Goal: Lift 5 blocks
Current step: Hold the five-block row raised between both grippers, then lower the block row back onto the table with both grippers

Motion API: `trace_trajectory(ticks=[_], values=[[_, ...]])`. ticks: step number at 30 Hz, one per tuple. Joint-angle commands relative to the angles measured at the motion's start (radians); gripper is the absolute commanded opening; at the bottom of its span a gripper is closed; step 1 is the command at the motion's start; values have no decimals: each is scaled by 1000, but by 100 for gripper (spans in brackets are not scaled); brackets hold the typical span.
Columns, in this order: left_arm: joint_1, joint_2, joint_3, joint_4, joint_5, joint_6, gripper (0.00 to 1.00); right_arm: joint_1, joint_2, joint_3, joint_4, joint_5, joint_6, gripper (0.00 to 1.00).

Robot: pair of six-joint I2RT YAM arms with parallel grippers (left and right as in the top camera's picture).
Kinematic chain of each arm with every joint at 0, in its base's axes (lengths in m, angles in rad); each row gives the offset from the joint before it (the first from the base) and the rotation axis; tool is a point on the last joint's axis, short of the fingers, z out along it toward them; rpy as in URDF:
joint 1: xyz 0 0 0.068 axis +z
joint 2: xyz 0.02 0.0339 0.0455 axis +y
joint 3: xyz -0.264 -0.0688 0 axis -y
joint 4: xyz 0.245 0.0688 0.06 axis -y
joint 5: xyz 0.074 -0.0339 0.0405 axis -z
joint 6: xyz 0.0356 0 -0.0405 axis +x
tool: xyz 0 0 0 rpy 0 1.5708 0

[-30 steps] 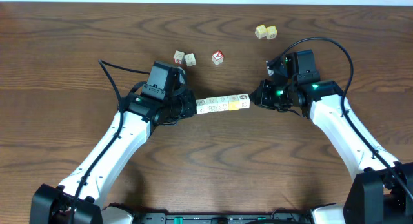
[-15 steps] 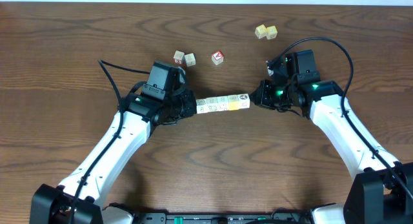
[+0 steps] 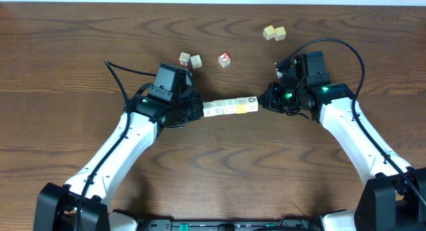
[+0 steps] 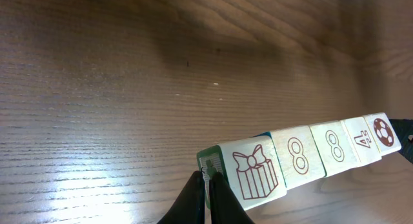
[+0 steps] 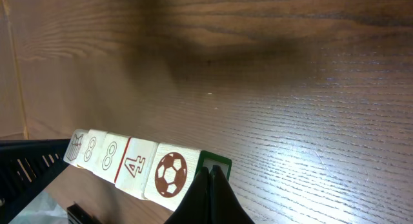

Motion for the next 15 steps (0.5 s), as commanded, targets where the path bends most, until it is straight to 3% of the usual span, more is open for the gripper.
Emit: trace_trajectory(ticks=[1, 15], values=[[-30, 6, 47, 31, 142, -16, 7, 39, 2, 5, 3, -197, 11, 1], [-31, 51, 41, 35, 142, -31, 7, 39, 49, 5, 19, -197, 15, 1]])
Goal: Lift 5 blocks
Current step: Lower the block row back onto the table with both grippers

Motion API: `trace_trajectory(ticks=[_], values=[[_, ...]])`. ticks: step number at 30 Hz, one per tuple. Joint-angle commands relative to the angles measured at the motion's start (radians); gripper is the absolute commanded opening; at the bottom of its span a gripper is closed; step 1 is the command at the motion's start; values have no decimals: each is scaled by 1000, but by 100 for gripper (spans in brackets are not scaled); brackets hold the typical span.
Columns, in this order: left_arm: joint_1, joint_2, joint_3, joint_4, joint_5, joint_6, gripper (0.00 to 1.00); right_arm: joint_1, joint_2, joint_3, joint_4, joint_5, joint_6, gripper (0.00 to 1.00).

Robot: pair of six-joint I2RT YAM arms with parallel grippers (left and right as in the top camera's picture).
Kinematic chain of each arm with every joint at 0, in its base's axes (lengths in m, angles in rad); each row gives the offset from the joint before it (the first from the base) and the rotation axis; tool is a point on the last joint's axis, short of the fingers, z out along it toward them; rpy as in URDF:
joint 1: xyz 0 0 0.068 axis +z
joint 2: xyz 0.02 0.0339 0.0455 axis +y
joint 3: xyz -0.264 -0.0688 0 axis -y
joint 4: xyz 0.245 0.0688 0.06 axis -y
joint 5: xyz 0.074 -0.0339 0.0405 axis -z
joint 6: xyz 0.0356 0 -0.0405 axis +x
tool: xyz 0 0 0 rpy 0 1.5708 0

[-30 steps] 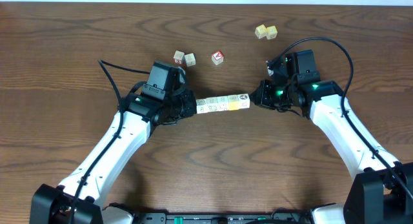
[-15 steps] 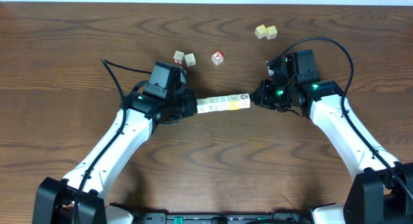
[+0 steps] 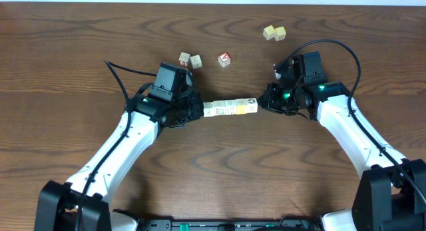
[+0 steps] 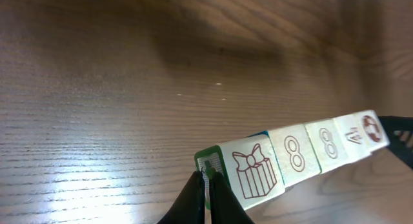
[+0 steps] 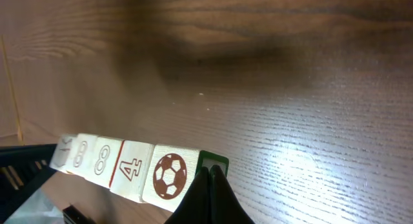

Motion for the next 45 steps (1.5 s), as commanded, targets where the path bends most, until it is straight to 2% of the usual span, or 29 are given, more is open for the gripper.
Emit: trace_trajectory(ticks=[1, 45], values=[[-31, 43, 41, 33, 142, -25, 7, 39, 11, 5, 6, -201, 15, 1], [-31, 189, 41, 72, 135, -35, 7, 65, 172, 3, 45, -182, 42, 1]])
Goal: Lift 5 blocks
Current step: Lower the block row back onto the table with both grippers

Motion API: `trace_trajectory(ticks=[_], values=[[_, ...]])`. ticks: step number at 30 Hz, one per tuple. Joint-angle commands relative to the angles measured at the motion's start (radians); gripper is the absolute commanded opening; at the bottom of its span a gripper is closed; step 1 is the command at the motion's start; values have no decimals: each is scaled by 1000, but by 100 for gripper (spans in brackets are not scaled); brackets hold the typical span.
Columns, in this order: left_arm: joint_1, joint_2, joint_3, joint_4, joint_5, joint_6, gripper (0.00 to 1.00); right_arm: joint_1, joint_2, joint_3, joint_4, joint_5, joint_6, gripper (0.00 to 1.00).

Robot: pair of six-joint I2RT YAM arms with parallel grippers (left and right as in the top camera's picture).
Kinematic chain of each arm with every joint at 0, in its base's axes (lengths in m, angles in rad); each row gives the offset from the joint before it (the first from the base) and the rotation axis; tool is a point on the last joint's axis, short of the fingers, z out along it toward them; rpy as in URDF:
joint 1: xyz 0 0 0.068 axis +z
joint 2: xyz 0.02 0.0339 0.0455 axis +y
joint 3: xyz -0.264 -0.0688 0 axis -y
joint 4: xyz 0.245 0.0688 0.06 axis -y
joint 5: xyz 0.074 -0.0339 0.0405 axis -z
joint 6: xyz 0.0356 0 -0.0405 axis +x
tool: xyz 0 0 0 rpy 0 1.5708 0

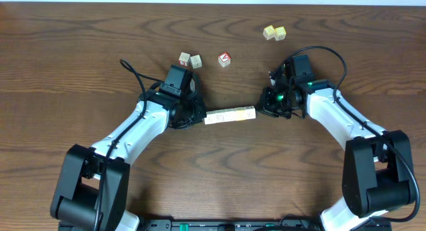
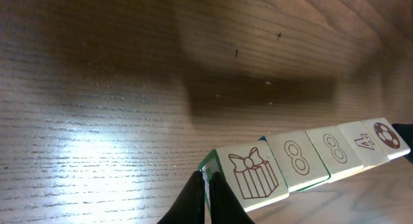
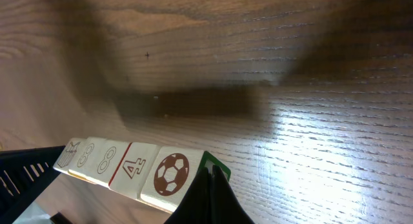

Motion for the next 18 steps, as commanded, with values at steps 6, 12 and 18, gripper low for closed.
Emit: trace_trajectory(ticks=[6, 12, 18], values=[[-34, 60, 41, 38, 132, -46, 7, 64, 18, 2, 5, -192, 22, 1], [-49, 76, 41, 53, 131, -46, 7, 64, 18, -21, 24, -185, 26, 1], [-50, 76, 41, 55, 130, -47, 7, 63, 18, -66, 66, -185, 45, 1]])
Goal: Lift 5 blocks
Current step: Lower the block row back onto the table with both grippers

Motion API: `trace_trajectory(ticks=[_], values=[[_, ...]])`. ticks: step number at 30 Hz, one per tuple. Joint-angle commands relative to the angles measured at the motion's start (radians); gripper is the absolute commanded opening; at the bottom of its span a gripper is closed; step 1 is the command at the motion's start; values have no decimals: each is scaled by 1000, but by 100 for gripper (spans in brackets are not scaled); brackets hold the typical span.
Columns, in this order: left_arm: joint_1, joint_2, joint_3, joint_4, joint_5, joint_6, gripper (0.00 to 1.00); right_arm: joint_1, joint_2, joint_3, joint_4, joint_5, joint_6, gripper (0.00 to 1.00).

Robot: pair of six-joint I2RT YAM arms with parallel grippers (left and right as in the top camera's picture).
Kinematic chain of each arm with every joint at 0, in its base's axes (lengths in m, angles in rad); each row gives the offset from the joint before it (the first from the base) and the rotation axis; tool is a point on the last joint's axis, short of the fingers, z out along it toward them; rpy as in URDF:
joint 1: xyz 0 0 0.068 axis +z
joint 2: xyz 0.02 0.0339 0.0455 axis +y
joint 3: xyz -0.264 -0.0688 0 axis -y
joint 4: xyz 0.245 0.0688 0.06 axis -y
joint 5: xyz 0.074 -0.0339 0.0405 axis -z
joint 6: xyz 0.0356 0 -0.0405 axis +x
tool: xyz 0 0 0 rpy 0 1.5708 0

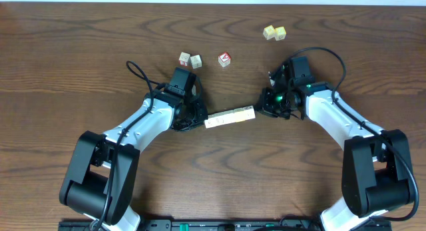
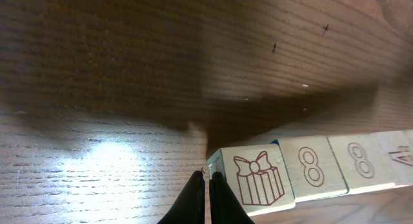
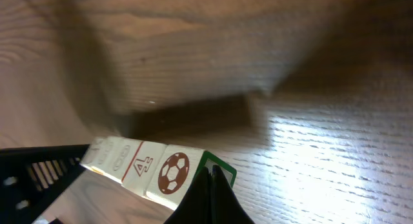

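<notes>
A row of several pale wooden blocks (image 1: 229, 116) spans the gap between my two grippers at mid-table. My left gripper (image 1: 200, 119) is shut, its tips (image 2: 208, 177) pressing the end of the gift-picture block (image 2: 258, 183), which is followed by two "8" blocks (image 2: 312, 174). My right gripper (image 1: 259, 109) is also shut, its tips (image 3: 210, 175) against the green-framed end face of the football block (image 3: 174, 175), next to the "4" block (image 3: 141, 166). The row's shadow lies close under it on the table.
Loose blocks lie at the far side: a pair (image 1: 190, 59), a red-marked one (image 1: 225, 58) and two yellowish ones (image 1: 274, 32). Black cables loop behind each wrist. The table is dark brown wood (image 1: 66, 44).
Both arms have shifted slightly with the row still squeezed between them. The row now tilts a little, left end nearer me. Its shadow has closed up against it in the wrist views.
The row was squeezed end to end between both shut grippers at every moment. At first its shadow lay far off on the table. The shadow then came closer at each moment, and the row now sits a little nearer the front edge.
</notes>
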Motion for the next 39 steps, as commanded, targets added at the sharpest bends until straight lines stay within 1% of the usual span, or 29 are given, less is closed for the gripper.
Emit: trace_trajectory(ticks=[1, 23, 30, 39], values=[[-42, -6, 41, 39, 134, -18, 7, 59, 16, -33, 14, -190, 30, 1], [-42, -5, 41, 39, 132, -28, 7, 91, 27, -40, 37, -136, 55, 1], [-42, -5, 41, 39, 111, -28, 7, 92, 72, -40, 48, -128, 60, 1], [-42, -4, 41, 39, 62, -29, 7, 91, 77, -40, 55, -81, 63, 1]])
